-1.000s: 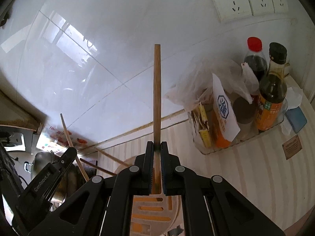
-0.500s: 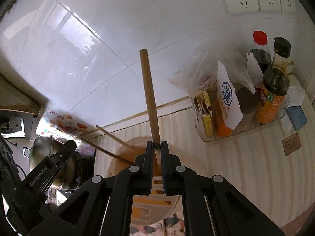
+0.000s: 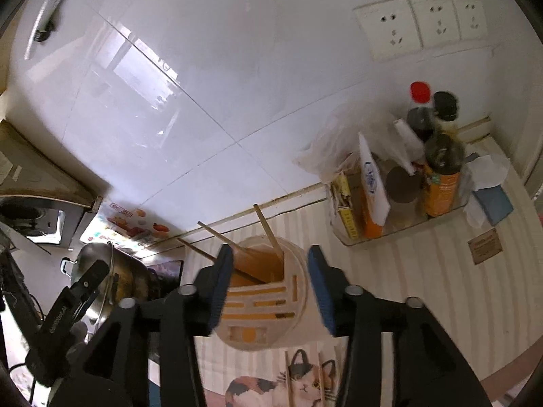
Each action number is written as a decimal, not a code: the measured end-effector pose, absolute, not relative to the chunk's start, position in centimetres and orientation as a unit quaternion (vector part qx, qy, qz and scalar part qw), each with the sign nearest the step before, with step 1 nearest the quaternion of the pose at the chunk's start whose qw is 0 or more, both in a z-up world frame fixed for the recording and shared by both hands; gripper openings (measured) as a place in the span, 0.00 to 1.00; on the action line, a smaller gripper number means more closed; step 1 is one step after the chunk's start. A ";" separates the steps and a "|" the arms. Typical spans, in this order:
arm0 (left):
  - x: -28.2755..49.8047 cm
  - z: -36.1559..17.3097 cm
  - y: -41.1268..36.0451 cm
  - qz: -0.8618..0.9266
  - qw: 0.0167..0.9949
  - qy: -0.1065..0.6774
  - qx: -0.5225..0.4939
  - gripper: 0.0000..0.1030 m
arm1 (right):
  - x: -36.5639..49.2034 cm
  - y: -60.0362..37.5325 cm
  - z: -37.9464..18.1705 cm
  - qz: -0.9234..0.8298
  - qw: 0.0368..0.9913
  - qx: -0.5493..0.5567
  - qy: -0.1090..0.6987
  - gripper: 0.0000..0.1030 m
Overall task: Organize utensils
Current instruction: 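Move both tools back toward the remaining chopsticks on the mat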
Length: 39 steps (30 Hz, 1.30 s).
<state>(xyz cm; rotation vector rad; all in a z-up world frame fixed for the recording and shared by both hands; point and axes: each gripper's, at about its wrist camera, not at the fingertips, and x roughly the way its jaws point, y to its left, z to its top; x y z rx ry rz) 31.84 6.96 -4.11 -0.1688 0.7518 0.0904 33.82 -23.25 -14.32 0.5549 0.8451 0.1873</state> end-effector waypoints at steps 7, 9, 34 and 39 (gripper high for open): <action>28.8 -10.0 8.4 0.065 0.902 0.423 -0.048 1.00 | 29.4 -24.2 -17.2 0.064 0.876 0.245 0.411 0.66; 28.1 -12.8 8.0 0.064 0.887 0.456 -0.036 1.00 | 28.5 -24.2 -20.0 0.049 0.869 0.233 0.433 0.67; 29.3 -30.3 4.8 0.012 0.777 0.628 0.045 0.57 | 26.2 -24.3 -40.5 -0.025 0.738 0.242 0.629 0.39; 36.3 -30.3 11.0 0.050 0.787 0.609 0.085 0.56 | 29.4 -23.6 -40.0 -0.060 0.749 0.294 0.591 0.39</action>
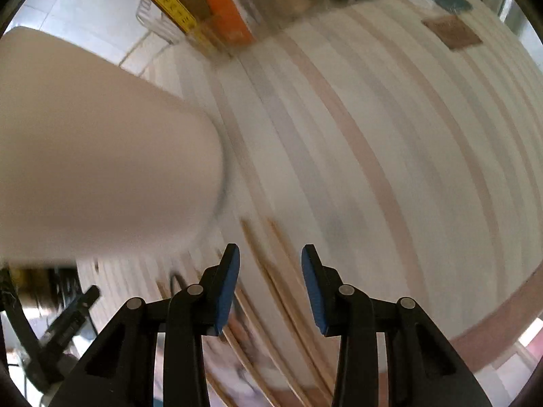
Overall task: Organize utensils
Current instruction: 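Move both tools back toward the remaining chopsticks on the mat, then close the left tool on a wooden chopstick while the right tool grasps another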
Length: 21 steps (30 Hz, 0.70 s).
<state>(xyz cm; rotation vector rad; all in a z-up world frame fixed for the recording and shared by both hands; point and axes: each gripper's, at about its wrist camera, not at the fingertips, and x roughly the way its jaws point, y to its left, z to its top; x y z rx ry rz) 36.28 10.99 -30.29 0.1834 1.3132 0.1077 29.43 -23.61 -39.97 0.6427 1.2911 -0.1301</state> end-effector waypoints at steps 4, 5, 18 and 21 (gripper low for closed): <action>39.9 -33.1 13.1 0.042 0.775 0.619 0.122 0.56 | 30.9 -23.2 -40.2 -0.077 0.750 0.308 0.580 0.39; 40.3 -33.7 13.7 0.037 0.770 0.624 0.125 0.56 | 31.0 -23.1 -40.2 -0.082 0.749 0.312 0.579 0.39; 39.7 -34.2 14.6 -0.015 0.762 0.643 0.075 0.04 | 30.0 -23.0 -39.9 -0.100 0.739 0.315 0.587 0.39; 34.7 -34.1 13.1 -0.026 0.751 0.657 0.063 0.04 | 29.0 -22.9 -39.6 -0.094 0.739 0.304 0.593 0.39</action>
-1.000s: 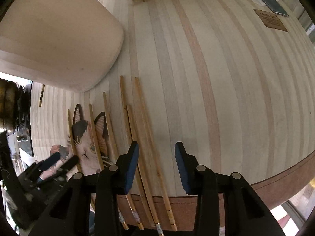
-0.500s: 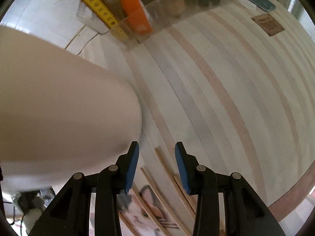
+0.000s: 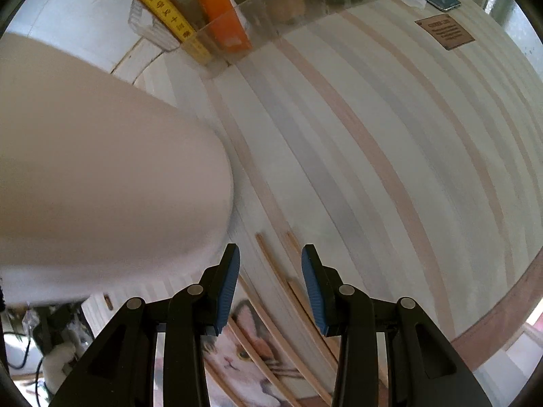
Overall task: Organize utensils
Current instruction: 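Close the left tool on a wooden chopstick while the right tool grasps another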
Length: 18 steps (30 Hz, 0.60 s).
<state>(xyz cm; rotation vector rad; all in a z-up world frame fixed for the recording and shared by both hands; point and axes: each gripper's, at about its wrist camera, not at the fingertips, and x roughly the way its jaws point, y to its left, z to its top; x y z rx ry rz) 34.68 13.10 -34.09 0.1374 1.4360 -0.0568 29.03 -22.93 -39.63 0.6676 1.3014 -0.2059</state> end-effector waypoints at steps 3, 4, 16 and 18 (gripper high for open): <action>28.4 -34.1 11.8 -0.035 0.734 0.676 0.056 0.04 | 27.5 -22.9 -39.6 -0.083 0.736 0.288 0.607 0.39; 26.6 -34.1 11.4 -0.038 0.727 0.683 0.052 0.04 | 26.9 -23.0 -39.5 -0.080 0.736 0.280 0.611 0.39; 20.5 -34.2 8.6 -0.058 0.693 0.718 -0.020 0.10 | 23.0 -21.5 -39.8 -0.023 0.733 0.185 0.654 0.39; 22.8 -34.2 8.9 -0.056 0.699 0.712 -0.019 0.10 | 22.9 -21.3 -39.9 -0.021 0.733 0.185 0.654 0.39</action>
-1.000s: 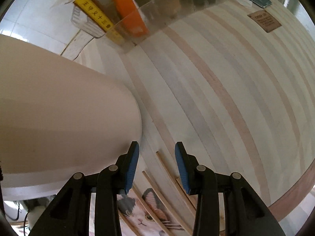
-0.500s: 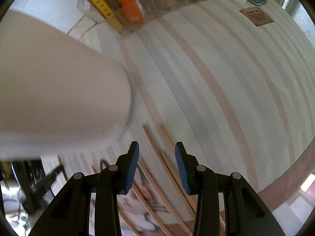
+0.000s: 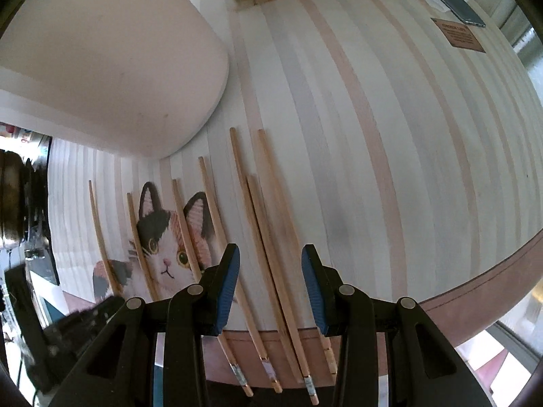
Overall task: Organize utensils
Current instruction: 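Close the left tool on a wooden chopstick while the right tool grasps another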
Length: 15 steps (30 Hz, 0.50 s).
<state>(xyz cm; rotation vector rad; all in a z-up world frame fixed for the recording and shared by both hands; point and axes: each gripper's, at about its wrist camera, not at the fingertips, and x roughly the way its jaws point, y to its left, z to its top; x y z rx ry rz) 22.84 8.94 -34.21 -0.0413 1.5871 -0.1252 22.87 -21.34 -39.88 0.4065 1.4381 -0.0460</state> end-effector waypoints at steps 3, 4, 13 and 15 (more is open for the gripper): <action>24.3 -34.0 8.6 -0.042 0.715 0.698 -0.008 0.10 | 23.0 -21.5 -39.8 -0.024 0.737 0.181 0.651 0.39; 25.0 -33.9 8.3 -0.038 0.718 0.695 -0.006 0.10 | 22.9 -21.7 -39.9 -0.026 0.736 0.179 0.652 0.39; 22.9 -34.1 3.5 -0.051 0.719 0.692 0.039 0.05 | 22.1 -23.9 -41.4 -0.032 0.731 0.147 0.666 0.37; 22.0 -34.2 3.0 -0.047 0.718 0.693 0.038 0.05 | 22.0 -23.5 -42.1 -0.032 0.728 0.134 0.672 0.21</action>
